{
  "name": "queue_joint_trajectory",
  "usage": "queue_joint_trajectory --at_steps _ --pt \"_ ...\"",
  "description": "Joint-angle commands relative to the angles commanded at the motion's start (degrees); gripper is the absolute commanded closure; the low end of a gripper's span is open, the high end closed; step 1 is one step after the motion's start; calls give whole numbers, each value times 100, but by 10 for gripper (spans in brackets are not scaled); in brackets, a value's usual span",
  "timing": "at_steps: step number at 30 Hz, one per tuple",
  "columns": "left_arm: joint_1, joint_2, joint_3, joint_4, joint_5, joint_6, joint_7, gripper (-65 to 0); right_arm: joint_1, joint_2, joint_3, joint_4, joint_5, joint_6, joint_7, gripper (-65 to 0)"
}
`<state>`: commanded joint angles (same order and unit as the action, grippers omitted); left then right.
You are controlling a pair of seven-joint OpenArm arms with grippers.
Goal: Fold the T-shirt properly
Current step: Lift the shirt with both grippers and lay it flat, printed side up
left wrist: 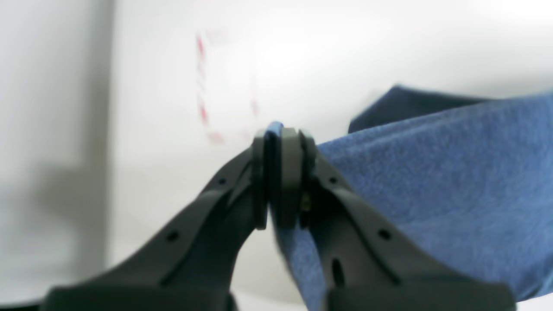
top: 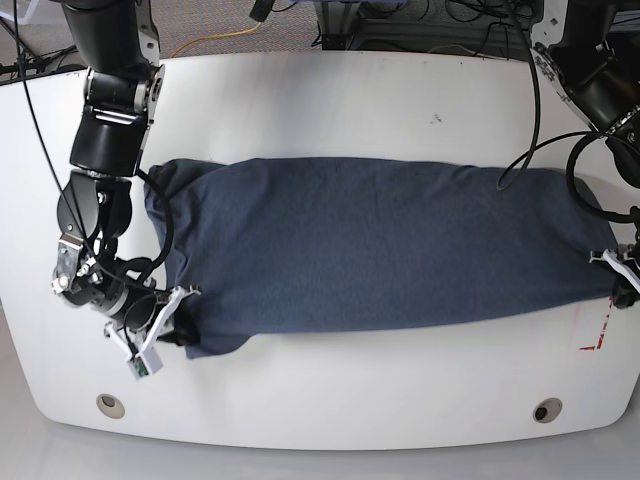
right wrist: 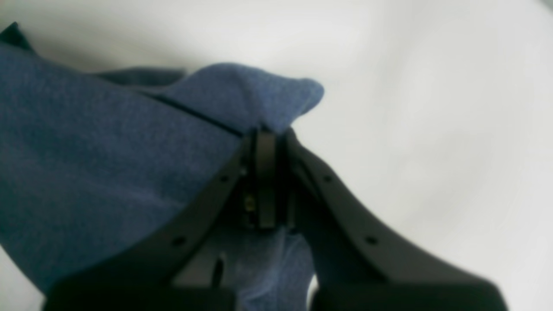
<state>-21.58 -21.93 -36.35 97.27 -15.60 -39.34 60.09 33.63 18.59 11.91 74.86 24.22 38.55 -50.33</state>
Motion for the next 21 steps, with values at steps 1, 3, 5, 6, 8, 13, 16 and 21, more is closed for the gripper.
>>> queue_joint_trajectory --at_steps 1,3,5,6,8,13,16,21 --pt "-114 0 0 132 0 0 62 -4 193 0 0 0 0 0 -44 0" --pt "-422 0 9 343 0 9 229 -4 554 26 -9 0 0 0 -132 0" --pt "-782 0 9 510 0 105 519 -4 985 167 -53 -26 0 0 -246 0" --pt "-967 0 9 580 0 149 633 -4 1187 211 -141 -35 0 0 -308 0" --pt "-1424 -9 9 774 18 264 844 -3 1653 299 -378 -35 0 0 -352 0" --pt "-2629 -70 18 835 44 484 914 -3 2752 519 -862 -26 26 0 -360 0" --pt "-3385 -378 413 721 35 484 941 -3 3473 607 -1204 -26 35 44 -360 0" --pt "-3930 -448 800 580 0 448 923 -3 3965 633 -1389 193 44 62 -536 0"
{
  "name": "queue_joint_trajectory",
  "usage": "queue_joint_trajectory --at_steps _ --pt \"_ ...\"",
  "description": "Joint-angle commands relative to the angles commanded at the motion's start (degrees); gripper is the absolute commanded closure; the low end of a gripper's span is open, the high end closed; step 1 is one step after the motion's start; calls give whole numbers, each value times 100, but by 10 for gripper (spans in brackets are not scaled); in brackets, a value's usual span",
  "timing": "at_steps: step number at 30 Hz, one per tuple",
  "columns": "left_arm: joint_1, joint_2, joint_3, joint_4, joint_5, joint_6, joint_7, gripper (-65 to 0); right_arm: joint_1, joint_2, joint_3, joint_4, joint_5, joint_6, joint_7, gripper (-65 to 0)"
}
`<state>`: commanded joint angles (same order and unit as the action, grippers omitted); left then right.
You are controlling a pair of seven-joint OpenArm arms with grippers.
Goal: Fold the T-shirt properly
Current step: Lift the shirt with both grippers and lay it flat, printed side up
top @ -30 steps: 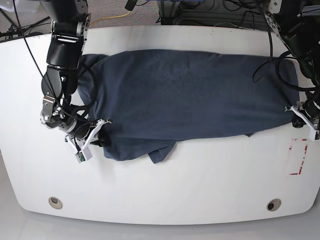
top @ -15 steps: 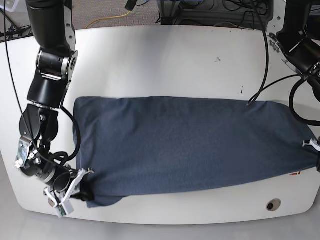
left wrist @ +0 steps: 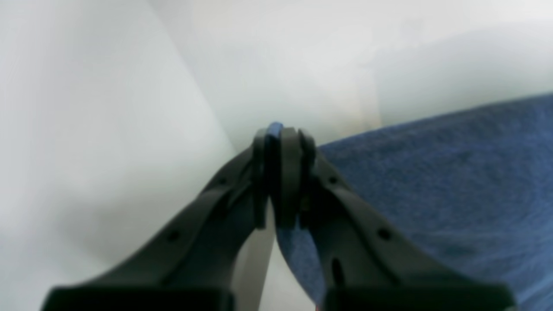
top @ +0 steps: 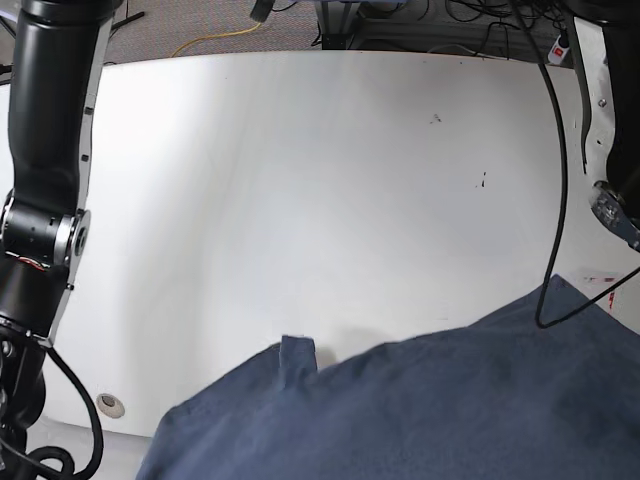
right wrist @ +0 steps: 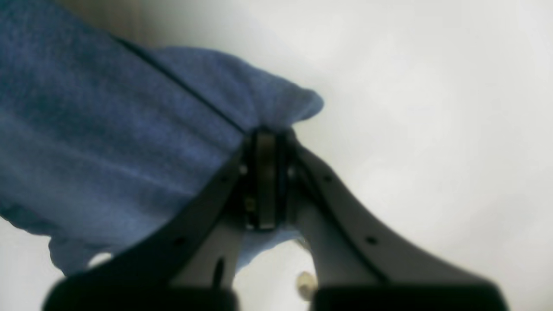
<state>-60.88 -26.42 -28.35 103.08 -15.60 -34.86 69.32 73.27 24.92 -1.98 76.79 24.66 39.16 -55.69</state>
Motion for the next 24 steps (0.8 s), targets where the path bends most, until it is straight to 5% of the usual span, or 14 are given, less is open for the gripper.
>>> queue_joint_trajectory --at_steps 9,14,24 --pt "774 26 132 484 -9 -158 0 -3 -1618 158 642 1345 -9 84 -229 0" --pt "1925 35 26 782 -9 -514 0 -3 -3411 -141 1301 2145 0 84 -229 0" --pt "4378 44 -677 993 -9 -514 0 -3 -5952 -1064 2453 2927 0 84 -229 0"
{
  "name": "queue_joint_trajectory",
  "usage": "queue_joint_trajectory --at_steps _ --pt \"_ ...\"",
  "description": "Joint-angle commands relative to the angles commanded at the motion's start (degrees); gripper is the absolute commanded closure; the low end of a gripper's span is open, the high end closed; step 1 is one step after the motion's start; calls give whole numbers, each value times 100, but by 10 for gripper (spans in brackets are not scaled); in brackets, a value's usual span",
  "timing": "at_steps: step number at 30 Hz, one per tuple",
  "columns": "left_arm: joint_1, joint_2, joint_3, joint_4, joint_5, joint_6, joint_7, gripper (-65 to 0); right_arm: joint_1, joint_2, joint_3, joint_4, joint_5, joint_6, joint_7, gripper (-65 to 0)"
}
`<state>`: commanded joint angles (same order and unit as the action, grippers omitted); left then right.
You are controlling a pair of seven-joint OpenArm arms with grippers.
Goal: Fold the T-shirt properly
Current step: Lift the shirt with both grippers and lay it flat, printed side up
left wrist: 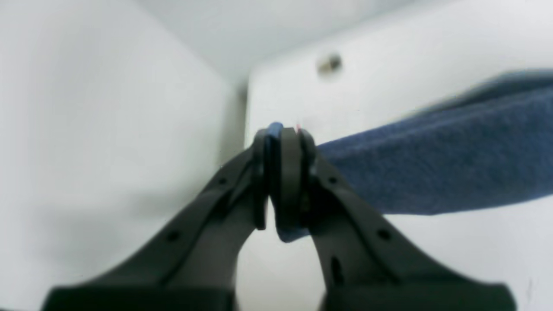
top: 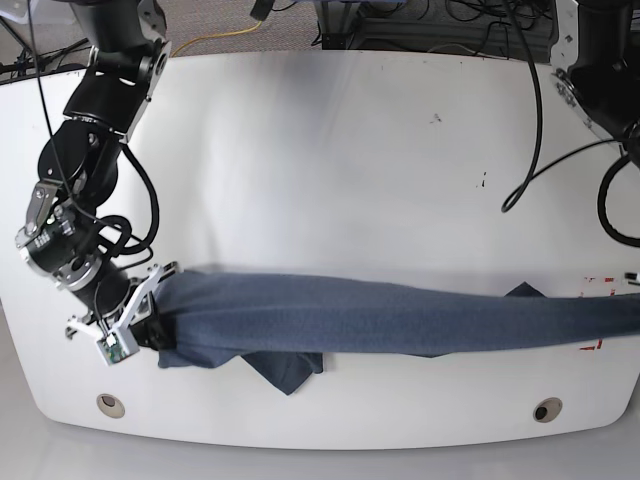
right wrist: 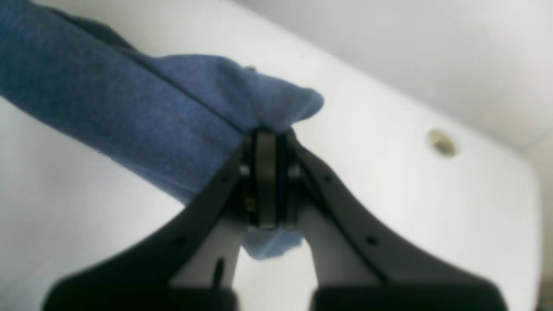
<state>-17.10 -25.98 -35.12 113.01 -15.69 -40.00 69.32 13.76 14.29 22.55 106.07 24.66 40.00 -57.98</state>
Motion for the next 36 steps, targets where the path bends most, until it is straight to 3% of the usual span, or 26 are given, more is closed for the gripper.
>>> queue_joint_trajectory --at_steps 4,9,18,25,29,33,36 --pt "862 0 -149 62 0 0 0 -3 -774 -237 237 255 0 0 0 0" --pt "1741 316 -633 70 9 0 0 -3 -1512 -413 255 360 62 0 0 0" --pt "3015 545 -1029 53 44 0 -26 -3 -2558 -369 607 123 1635 0 -9 0" --pt "3437 563 -1178 26 53 0 -26 -3 -3165 -369 607 44 2488 0 -9 0" --pt "3666 563 -1160 18 53 0 -26 -3 -3499 -369 589 62 2620 0 -18 0" --pt "3842 554 -1134 18 53 0 -26 -4 -3815 -396 598 70 2620 0 -132 -81" --pt "3895 510 -949 18 62 0 -26 -15 -4018 -404 598 79 2620 0 -193 -225"
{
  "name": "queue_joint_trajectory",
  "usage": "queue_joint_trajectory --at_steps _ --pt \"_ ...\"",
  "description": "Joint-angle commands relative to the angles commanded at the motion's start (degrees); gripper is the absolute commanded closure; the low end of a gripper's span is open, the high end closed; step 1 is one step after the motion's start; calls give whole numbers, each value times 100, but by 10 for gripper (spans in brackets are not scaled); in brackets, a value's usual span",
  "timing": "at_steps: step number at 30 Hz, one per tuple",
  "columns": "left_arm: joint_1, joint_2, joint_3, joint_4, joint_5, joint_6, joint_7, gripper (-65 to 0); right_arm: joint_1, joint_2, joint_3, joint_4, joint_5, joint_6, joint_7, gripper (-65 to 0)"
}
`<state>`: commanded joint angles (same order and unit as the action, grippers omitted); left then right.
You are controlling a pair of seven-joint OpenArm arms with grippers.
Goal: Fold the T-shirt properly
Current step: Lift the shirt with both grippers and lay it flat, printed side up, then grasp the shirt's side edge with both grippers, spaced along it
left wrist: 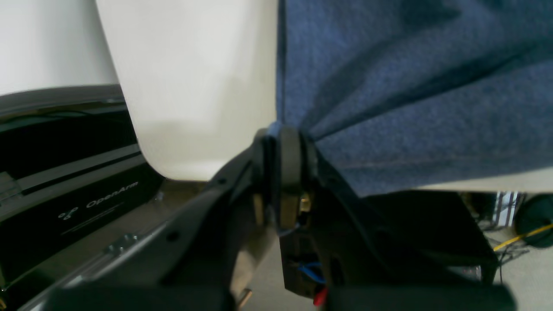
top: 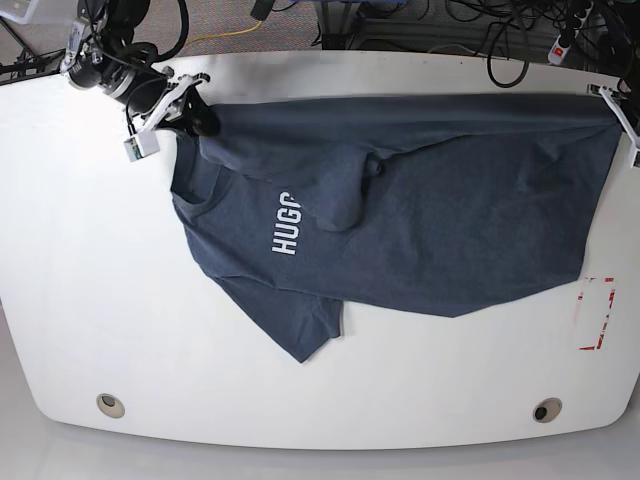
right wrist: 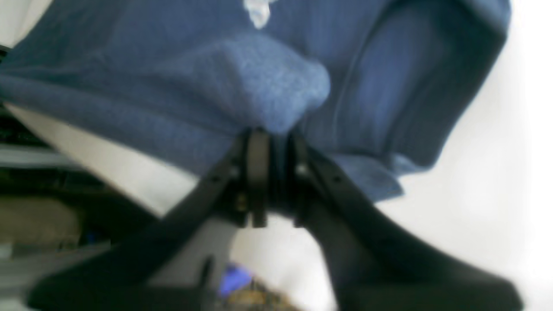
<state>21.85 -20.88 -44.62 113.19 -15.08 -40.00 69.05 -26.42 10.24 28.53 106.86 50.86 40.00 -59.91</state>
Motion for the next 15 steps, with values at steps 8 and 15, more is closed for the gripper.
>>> queue_joint_trajectory --at_steps 8,15 --pt "62 -9 123 -123 9 0 0 -382 -185 308 114 44 949 0 26 -560" --pt "-273 18 97 -123 -9 0 0 -396 844 413 607 -782 932 -22 0 -560"
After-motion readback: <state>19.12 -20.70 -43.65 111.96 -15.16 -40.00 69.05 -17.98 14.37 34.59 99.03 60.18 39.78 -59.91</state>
